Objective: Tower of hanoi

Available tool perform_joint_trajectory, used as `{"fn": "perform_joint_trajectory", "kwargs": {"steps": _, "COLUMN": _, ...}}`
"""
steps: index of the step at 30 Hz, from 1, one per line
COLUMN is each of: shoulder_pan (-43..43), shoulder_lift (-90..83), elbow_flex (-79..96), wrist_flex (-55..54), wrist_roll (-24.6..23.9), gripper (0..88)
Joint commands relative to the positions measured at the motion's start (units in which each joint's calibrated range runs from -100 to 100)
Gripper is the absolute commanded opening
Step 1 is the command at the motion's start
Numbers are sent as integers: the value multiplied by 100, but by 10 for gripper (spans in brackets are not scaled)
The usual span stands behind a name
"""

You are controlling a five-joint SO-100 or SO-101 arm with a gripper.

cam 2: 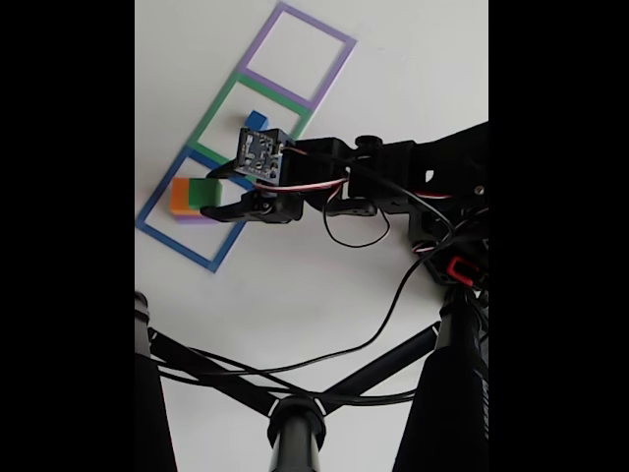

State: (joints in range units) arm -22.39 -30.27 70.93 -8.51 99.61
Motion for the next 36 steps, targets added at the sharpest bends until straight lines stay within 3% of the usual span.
{"fn": "perform_joint_trajectory", "kwargs": {"steps": 1, "shoulder_pan": 43, "shoulder_lift": 463, "elbow_flex": -20, "wrist_flex": -923, "wrist_roll": 39, "gripper": 70}}
{"fn": "perform_joint_trajectory", "kwargs": {"steps": 13, "shoulder_pan": 187, "shoulder_lift": 1747, "elbow_flex": -239, "wrist_flex": -2161, "wrist_roll": 39, "gripper": 69}}
{"fn": "perform_joint_trajectory", "kwargs": {"steps": 36, "shoulder_pan": 168, "shoulder_lift": 2659, "elbow_flex": -757, "wrist_flex": -2672, "wrist_roll": 39, "gripper": 77}}
